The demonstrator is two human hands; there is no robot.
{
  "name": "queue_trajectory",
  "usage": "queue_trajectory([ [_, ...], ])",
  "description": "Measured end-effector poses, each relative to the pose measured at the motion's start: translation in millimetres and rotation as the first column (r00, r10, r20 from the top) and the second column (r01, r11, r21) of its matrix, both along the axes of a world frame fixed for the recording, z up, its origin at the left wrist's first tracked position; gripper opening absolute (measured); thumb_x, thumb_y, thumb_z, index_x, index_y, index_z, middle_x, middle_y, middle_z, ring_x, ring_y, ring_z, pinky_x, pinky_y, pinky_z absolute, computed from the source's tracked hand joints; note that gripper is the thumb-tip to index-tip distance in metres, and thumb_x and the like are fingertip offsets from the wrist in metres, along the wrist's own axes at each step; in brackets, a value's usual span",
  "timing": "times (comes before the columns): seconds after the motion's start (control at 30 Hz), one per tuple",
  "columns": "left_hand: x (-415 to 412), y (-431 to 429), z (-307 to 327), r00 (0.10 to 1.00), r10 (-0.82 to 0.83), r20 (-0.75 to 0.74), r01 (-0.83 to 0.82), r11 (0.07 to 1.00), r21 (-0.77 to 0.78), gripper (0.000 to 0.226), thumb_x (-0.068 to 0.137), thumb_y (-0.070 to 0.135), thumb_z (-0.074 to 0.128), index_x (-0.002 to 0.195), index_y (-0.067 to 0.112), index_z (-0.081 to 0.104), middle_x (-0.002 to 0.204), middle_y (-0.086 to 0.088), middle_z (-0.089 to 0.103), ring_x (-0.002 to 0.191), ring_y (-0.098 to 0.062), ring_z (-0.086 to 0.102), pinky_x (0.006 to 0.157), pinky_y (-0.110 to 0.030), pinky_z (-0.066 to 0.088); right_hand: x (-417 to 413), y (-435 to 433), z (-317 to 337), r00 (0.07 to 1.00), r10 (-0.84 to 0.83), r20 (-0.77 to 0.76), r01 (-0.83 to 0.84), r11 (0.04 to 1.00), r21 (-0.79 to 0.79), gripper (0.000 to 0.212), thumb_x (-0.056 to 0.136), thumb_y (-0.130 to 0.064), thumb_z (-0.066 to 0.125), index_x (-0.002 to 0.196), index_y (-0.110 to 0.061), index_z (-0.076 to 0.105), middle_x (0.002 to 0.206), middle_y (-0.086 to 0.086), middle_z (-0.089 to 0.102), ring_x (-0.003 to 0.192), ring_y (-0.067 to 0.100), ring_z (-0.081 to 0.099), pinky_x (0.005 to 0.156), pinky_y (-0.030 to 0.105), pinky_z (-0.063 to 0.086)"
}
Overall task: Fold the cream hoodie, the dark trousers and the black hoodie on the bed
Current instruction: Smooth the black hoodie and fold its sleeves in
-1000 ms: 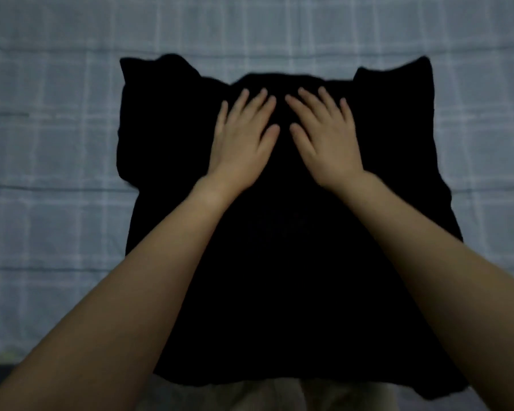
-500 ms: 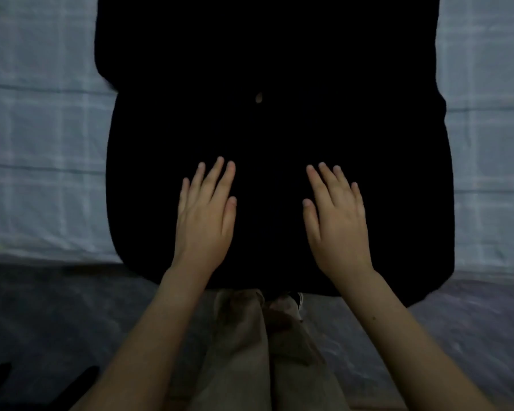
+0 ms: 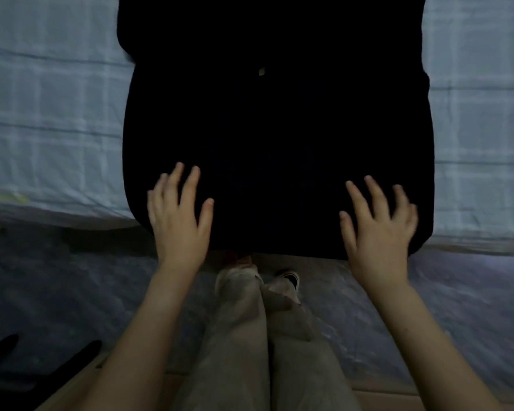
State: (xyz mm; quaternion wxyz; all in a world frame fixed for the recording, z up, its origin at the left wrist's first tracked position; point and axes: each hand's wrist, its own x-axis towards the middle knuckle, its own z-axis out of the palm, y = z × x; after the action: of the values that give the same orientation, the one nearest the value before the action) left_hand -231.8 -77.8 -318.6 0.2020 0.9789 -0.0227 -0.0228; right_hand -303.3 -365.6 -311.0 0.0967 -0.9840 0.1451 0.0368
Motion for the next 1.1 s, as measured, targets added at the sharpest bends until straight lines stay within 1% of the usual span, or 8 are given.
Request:
queue_trajectory([
  [0.13,12,2,-7,0.980,0.102,-0.172,-0.073,0.983,0.170,0.059,0.098,0.042,0.050,0.152,0.020,0.037,0.159,-0.022,0.021,0.146,-0.043,0.016,0.118,-0.060,0.011,3,-19,-2,0.989,-0.032,-0.141,0.027,0.999,-0.036,0.052,0.099,-0.052,0.037,0.148,-0.034,0.044,0.156,0.024,0.031,0.131,0.054,0.032,0.098,0.061,0.033],
  [0.3,12,17,-8,0.989,0.044,-0.140,-0.034,0.997,0.076,0.048,0.102,0.033,0.045,0.149,0.023,0.041,0.157,-0.017,0.030,0.144,-0.039,0.023,0.115,-0.058,0.021,7,-39,-9,0.998,0.001,-0.071,0.002,1.000,0.031,0.049,0.097,-0.028,0.055,0.146,-0.029,0.048,0.147,0.019,0.045,0.110,0.048,0.042,0.086,0.056,0.041],
  [0.4,9,30,-2,0.992,0.050,-0.116,-0.048,0.999,0.023,0.051,0.100,0.028,0.053,0.149,0.022,0.042,0.157,-0.011,0.032,0.143,-0.036,0.027,0.115,-0.054,0.026,0,-43,-10,0.994,-0.073,-0.085,0.069,0.996,-0.054,0.053,0.095,-0.028,0.060,0.146,-0.036,0.047,0.151,0.017,0.040,0.120,0.049,0.037,0.094,0.062,0.034],
  [0.53,13,22,18,0.886,0.369,-0.281,-0.388,0.921,-0.013,0.079,0.088,0.038,0.070,0.153,0.036,0.025,0.160,-0.019,0.012,0.144,-0.040,0.015,0.117,-0.053,0.023,-1,-30,-4,0.933,-0.269,-0.241,0.274,0.962,-0.012,0.051,0.101,-0.043,0.043,0.149,-0.053,0.028,0.163,0.020,0.006,0.137,0.059,0.015,0.108,0.070,0.020],
  [0.63,17,20,24,0.826,0.407,-0.390,-0.481,0.869,-0.112,0.085,0.085,0.036,0.074,0.152,0.041,0.022,0.159,-0.020,0.008,0.140,-0.047,0.016,0.112,-0.052,0.028,0,-29,-3,0.946,-0.233,-0.224,0.248,0.968,0.040,0.051,0.102,-0.042,0.042,0.151,-0.049,0.029,0.160,0.028,0.005,0.129,0.055,0.029,0.106,0.058,0.028],
  [0.9,12,62,25,0.832,0.383,-0.401,-0.537,0.738,-0.408,0.075,0.077,0.017,0.083,0.143,0.019,0.046,0.139,-0.016,0.052,0.127,-0.029,0.051,0.107,-0.033,0.040,-13,-58,11,0.957,-0.260,-0.129,0.290,0.878,0.380,0.060,0.088,-0.019,0.074,0.143,-0.026,0.052,0.129,0.034,0.035,0.121,0.042,0.040,0.106,0.032,0.034],
  [1.0,7,76,29,0.860,0.266,-0.436,-0.460,0.774,-0.435,0.077,0.078,-0.003,0.077,0.144,0.019,0.044,0.144,-0.008,0.051,0.130,-0.019,0.047,0.102,-0.023,0.036,-18,-65,13,0.928,-0.256,-0.270,0.358,0.811,0.462,0.062,0.091,-0.031,0.070,0.146,-0.038,0.044,0.124,0.023,0.060,0.111,0.034,0.058,0.078,0.024,0.041],
  [1.1,3,80,37,0.866,0.125,-0.484,-0.385,0.784,-0.487,0.085,0.079,-0.012,0.071,0.150,0.020,0.036,0.148,-0.008,0.046,0.132,-0.020,0.044,0.110,-0.035,0.038,-24,-64,23,0.939,-0.191,-0.288,0.333,0.722,0.607,0.067,0.090,-0.027,0.072,0.146,-0.044,0.041,0.125,-0.007,0.062,0.112,0.008,0.056,0.070,0.003,0.039],
])
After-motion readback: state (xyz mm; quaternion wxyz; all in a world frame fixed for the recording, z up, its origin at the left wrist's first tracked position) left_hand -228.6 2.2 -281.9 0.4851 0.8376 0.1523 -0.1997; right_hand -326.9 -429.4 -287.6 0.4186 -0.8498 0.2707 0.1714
